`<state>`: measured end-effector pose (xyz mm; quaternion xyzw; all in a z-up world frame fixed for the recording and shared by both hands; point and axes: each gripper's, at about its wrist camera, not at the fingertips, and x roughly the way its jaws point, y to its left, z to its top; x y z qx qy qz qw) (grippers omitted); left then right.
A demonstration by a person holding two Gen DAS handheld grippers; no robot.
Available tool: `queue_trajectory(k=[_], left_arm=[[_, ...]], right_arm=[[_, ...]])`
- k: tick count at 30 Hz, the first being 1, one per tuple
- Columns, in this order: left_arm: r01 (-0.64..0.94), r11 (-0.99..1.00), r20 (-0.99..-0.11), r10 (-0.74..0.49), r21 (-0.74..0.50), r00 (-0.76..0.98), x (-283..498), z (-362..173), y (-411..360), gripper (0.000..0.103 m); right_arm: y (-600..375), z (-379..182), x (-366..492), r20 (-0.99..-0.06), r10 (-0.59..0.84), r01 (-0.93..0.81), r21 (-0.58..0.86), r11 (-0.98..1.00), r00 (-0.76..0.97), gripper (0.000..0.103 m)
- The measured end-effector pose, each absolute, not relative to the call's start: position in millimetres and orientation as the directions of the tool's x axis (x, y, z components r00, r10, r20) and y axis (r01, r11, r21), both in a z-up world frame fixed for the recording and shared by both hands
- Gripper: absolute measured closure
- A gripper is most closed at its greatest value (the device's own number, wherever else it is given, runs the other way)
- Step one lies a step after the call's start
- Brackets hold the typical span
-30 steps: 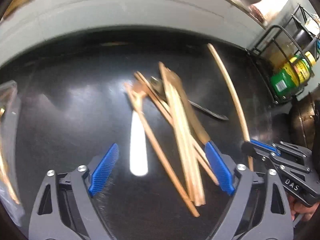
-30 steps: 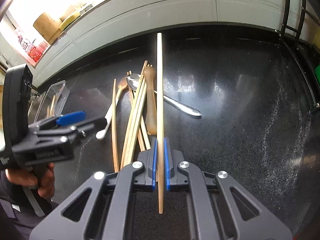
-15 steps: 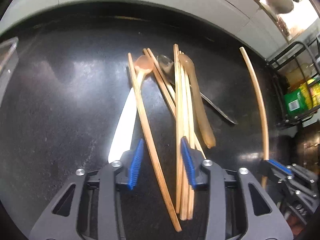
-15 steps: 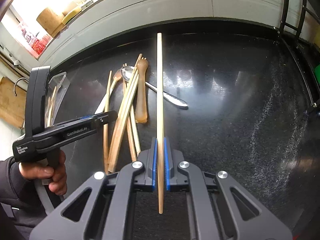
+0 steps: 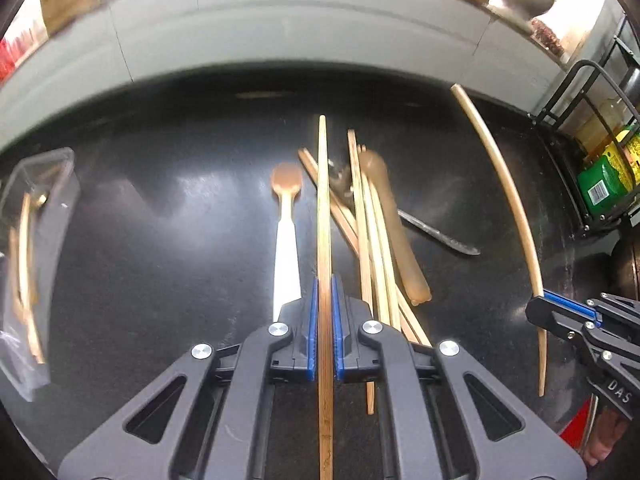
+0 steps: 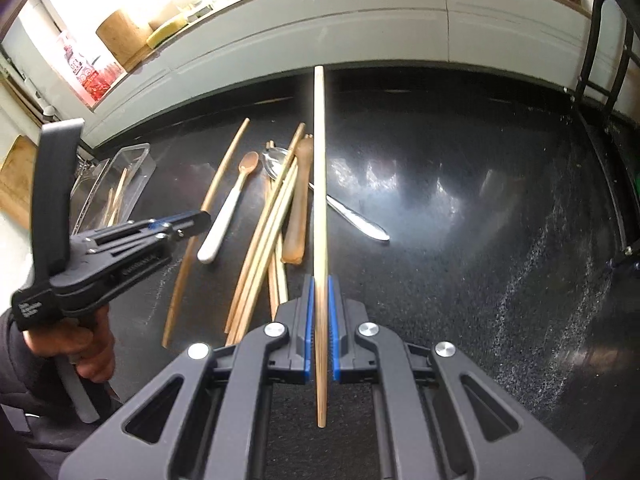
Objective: Organize utensils
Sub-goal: 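Carry both chopsticks over the clear tray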
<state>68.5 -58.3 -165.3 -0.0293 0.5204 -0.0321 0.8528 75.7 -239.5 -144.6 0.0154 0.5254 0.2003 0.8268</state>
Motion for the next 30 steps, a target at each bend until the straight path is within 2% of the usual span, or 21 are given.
queue_trajectory(k=[3,13,21,30], left_arm=[[0.024,0.999,-0.871,-0.036,-0.027,0.489,66,-143,-60,0.097],[-0.043,0.999,-0.857,0.035,0.015,0.514,37,-91,-48,0.097],[-0.052,0.999,-0.861,0.033,0.007,0.507,1,-85,-28,0.097],[-0.096,0.995,-0.864,0.038,-0.012,0.503,-11,-83,44,0.097]], right_arm=[[-239,-133,68,-0.855,0.349,-0.324,0.23,0.918,0.383,0.096],[-243,-101,47,-0.837,0.36,-0.355,0.216,0.91,0.413,0.096],[-228,-80,30,-0.825,0.373,-0.371,0.217,0.903,0.425,0.096],[-171,-69,17,-0.826,0.378,-0.361,0.231,0.903,0.417,0.096]])
